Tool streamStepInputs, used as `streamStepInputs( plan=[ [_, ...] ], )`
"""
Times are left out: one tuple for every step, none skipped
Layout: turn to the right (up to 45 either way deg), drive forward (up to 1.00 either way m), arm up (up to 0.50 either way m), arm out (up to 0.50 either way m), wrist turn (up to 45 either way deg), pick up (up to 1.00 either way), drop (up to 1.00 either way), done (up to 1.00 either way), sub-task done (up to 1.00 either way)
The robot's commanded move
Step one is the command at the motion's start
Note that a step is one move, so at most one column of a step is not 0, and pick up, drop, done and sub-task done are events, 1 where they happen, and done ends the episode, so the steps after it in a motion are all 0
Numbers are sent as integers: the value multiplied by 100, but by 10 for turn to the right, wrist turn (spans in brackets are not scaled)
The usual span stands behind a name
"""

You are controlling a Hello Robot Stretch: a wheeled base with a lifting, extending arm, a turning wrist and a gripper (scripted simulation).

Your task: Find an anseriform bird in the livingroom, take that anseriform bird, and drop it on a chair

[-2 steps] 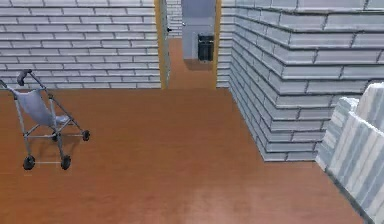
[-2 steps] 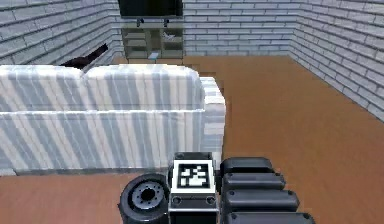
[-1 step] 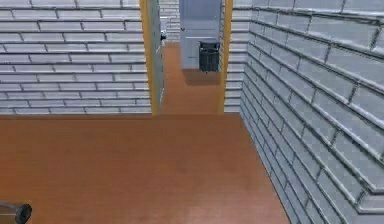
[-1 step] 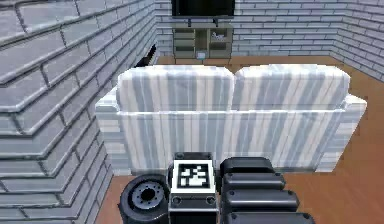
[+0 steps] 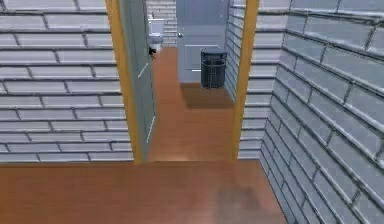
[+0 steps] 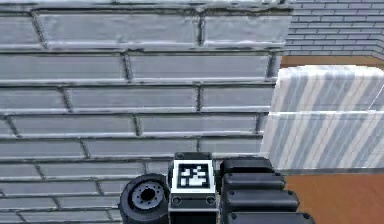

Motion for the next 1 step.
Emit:
streamStepInputs(
  plan=[
    [0, 100, 0, 0, 0, 0, 0, 0, 0]
  ],
)
